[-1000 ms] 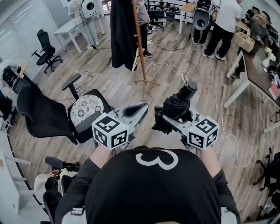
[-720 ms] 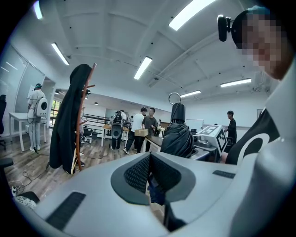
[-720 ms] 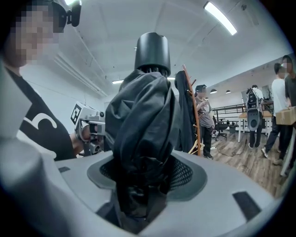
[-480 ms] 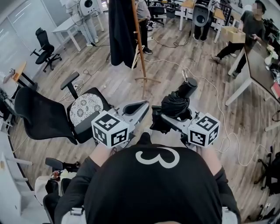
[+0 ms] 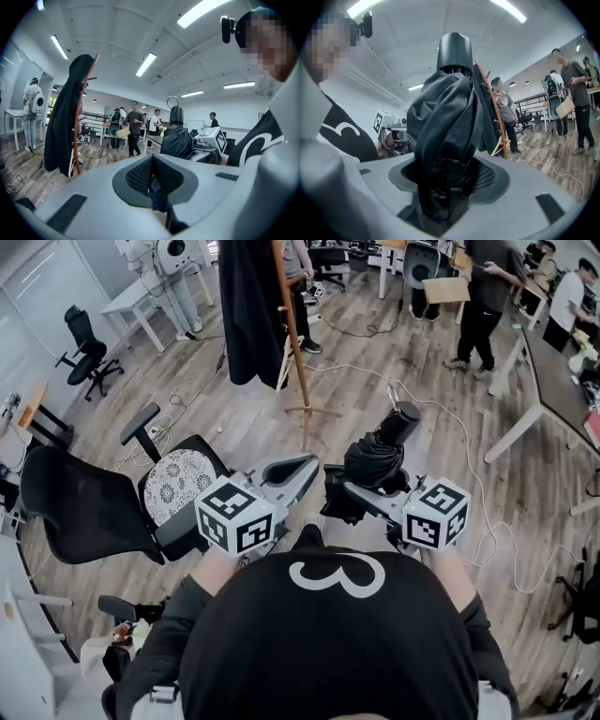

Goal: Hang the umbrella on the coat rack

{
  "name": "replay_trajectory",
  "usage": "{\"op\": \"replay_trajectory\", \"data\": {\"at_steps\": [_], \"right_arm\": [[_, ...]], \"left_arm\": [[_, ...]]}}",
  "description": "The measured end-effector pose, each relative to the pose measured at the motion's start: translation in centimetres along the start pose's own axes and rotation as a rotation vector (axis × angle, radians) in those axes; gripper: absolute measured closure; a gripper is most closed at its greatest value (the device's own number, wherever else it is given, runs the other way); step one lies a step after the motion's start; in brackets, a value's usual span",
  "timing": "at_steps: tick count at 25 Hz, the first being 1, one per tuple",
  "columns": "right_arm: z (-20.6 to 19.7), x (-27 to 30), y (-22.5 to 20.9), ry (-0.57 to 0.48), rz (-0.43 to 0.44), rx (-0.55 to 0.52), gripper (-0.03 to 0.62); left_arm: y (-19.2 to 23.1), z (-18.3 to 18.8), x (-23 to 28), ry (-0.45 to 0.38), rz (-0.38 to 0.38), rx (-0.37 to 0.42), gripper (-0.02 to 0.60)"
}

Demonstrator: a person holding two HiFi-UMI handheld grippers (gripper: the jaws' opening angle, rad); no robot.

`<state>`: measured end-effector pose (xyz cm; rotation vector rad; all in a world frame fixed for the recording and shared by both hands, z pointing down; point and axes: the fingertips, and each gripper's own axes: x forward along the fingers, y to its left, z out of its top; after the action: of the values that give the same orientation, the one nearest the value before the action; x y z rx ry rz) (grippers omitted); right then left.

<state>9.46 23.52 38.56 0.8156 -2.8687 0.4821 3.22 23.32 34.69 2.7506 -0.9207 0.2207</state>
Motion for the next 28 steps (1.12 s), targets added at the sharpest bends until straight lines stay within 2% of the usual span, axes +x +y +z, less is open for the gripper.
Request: {"op": "replay_trajectory", "data": {"at_steps": [9,14,19,28], "right_arm": [[3.5,6.4,-7.3,0.019,-0.021,0.028,0.313],[3.3,8.9,-10.0,0.019,-0.033,0.041,0.313],[6.6,14.8,-15.3,0.044,-0.051,0.07,0.313],[8.8,22.8,-22.5,0.079,-0.068,0.104,0.313]], "left_arm": [[9.1,3.1,5.0,0.012,-0.025,-0.019,0.566],[12.5,2.7,6.6,0.015,-0.039,-0.035,0.566],[20.7,5.3,9.6,0.024,-0.056,-0.082,0.566],[31.1,6.9,13.5,0.027,-0.068,-0.129,0.566]]}}
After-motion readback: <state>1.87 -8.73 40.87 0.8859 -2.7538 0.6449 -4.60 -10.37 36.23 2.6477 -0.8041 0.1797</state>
